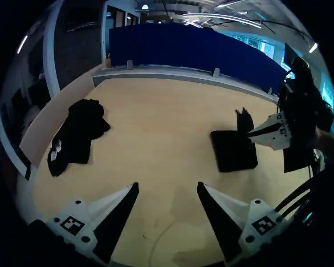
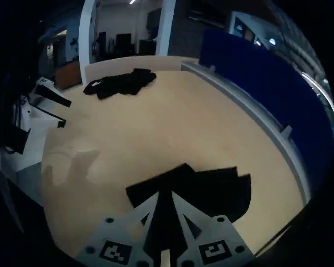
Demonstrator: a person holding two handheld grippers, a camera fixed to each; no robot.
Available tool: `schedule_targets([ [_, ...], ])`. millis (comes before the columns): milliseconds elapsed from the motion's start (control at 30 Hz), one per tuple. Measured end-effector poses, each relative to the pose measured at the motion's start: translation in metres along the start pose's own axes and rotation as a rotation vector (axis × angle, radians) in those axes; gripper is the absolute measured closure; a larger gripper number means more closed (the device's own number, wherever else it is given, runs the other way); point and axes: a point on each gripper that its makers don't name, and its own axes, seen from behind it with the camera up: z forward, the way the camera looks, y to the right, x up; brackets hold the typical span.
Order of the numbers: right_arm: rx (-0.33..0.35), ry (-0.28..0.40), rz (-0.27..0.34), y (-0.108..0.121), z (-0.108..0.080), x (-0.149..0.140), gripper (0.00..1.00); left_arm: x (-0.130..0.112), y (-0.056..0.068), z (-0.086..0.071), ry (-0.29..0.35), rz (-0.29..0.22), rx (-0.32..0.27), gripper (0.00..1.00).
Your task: Fold towel
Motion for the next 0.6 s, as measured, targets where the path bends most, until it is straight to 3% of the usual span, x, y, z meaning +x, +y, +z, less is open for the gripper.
schedule_targets([
  [200, 0.058, -0.058, 0.038, -0.032, 0.036, -0.022, 0.95, -0.004, 0.000, -0.002, -0.001, -0.014, 0.000, 0.03],
  [367, 0.063, -0.064, 0.054, -0.036, 0.039, -0.026, 0.91, -0.004, 0.000, -0.003, 0.004, -0.011, -0.004, 0.03],
  [467, 0.065, -0.054, 0.063, -0.036, 0.036, -0.023, 0.79, -0.003, -0.001, -0.002, 0.004, -0.007, -0.006, 0.03],
  [533, 0.063, -0.044, 0.066, -0.035, 0.033, -0.020, 0.62, -0.003, -0.002, -0.002, 0.003, -0.004, -0.006, 0.02],
  [600, 0.057, -0.034, 0.067, -0.033, 0.029, -0.017, 0.53, -0.003, -0.002, -0.001, 0.003, 0.000, -0.006, 0.03],
])
